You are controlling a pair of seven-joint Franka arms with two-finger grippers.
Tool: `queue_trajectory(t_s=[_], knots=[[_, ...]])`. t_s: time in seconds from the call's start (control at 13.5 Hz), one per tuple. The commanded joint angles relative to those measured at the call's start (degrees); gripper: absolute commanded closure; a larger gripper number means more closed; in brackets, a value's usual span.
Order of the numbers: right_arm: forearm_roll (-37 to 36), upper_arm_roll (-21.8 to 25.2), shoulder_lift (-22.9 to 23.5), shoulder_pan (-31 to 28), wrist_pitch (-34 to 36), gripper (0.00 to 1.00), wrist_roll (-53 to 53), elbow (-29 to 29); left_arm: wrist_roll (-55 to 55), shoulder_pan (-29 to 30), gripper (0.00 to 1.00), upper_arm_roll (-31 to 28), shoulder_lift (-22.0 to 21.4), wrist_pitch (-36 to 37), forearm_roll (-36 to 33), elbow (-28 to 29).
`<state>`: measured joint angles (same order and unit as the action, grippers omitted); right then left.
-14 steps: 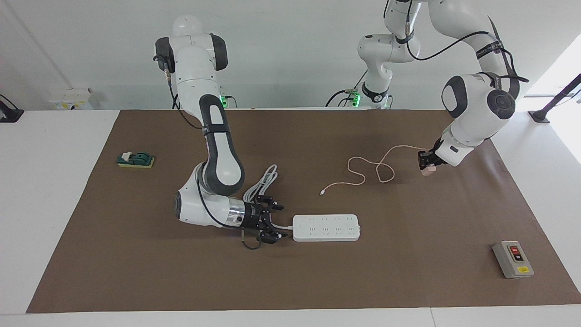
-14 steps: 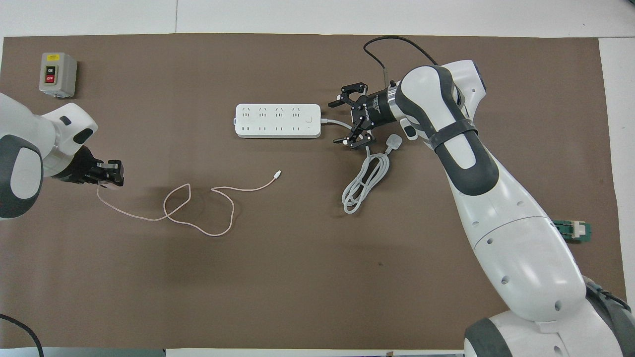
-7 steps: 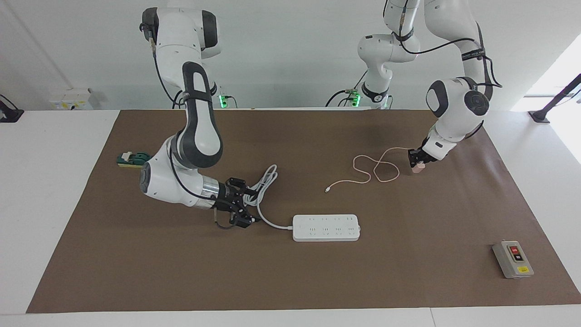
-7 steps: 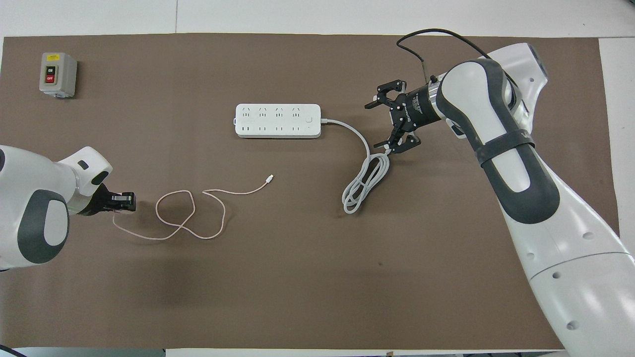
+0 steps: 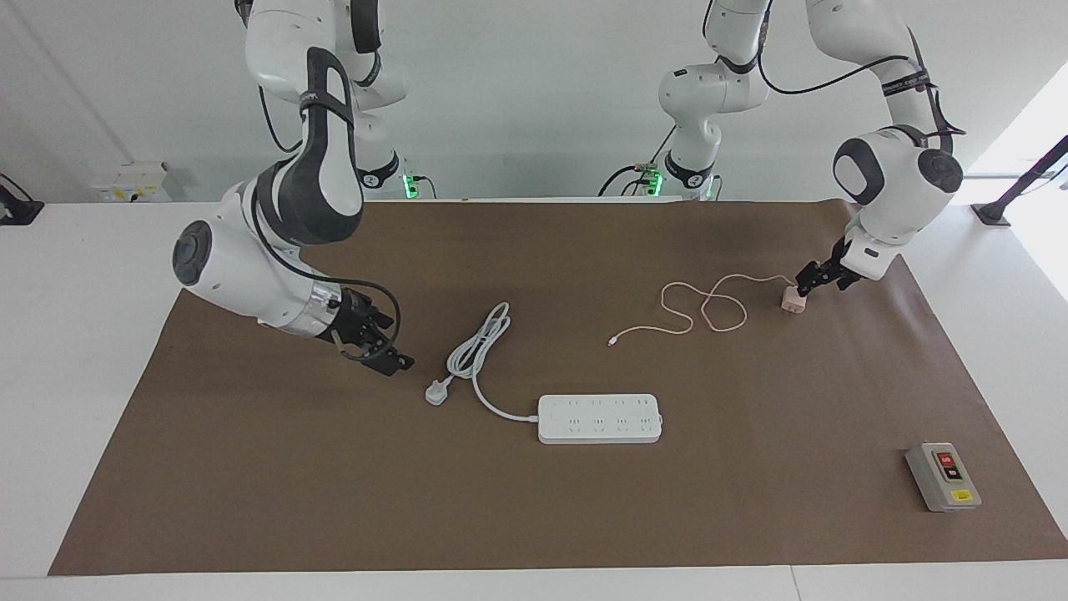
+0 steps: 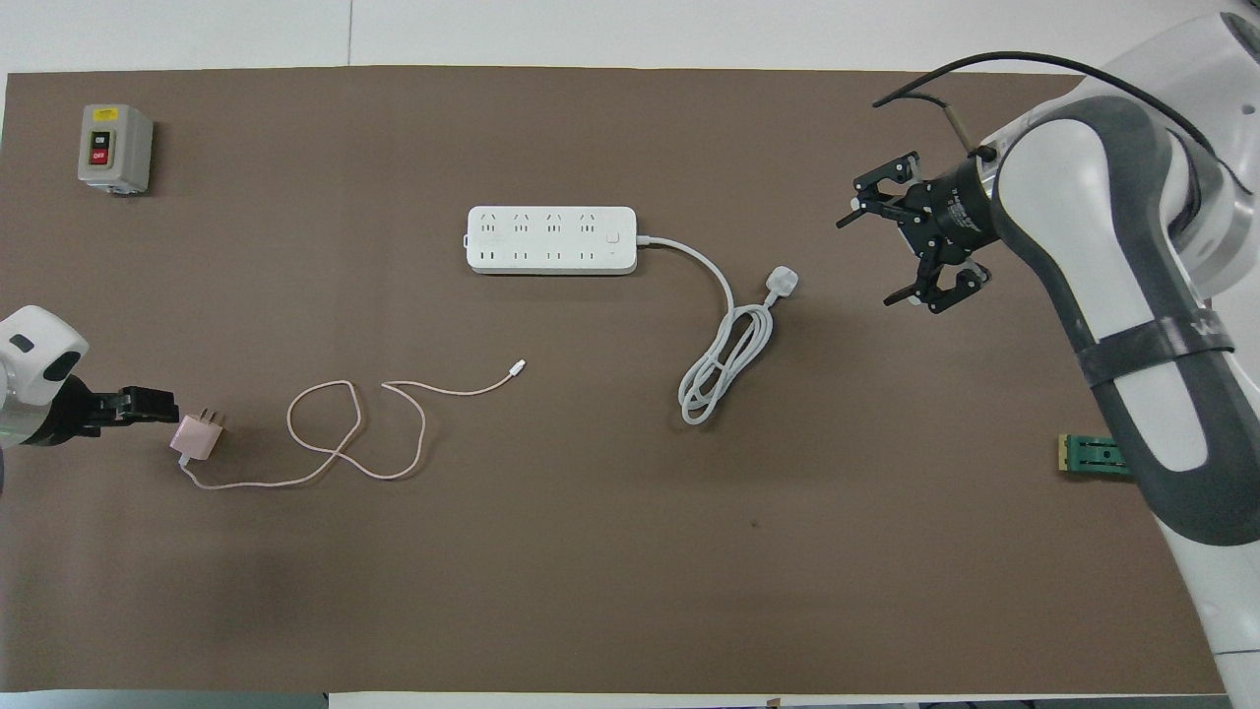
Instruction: Unplug charger and place it aside
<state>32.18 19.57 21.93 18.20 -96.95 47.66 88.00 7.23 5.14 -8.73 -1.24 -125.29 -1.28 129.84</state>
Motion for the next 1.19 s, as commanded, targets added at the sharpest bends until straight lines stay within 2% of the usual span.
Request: queue_trajectory(t_s=[0.0,0.52,0.74,0.96,1.11], knots=[[-8.76,-0.41,-5.21,-2.63,1.93,0.0,-12.89,2.26,-0.2,0.22,0.0,0.47,-0.6,6.77,-1.09,-6.5],[-24.42,-0.41,-11.99,-7.39,3.43,0.0,-50.35,1.39,-6.35,-1.71,0.0,1.52,-1.57,29.37,-1.36,-27.43],[-28.91,-0.41,-16.64,-7.65,4.83,0.0,-58.54,1.38,-8.19,-5.66,0.0,1.96,-4.28,31.59,-1.44,-29.12],[-32.79,-1.28,-20.68,-8.87,9.82,0.0,-62.25,1.47,-12.15,-7.34,0.0,2.66,-6.31,33.79,-1.36,-29.21],[-32.97,-5.39,-22.27,-13.42,12.3,0.0,-63.47,1.82,-11.98,-7.34,0.0,3.63,-6.93,34.32,-0.83,-29.56]])
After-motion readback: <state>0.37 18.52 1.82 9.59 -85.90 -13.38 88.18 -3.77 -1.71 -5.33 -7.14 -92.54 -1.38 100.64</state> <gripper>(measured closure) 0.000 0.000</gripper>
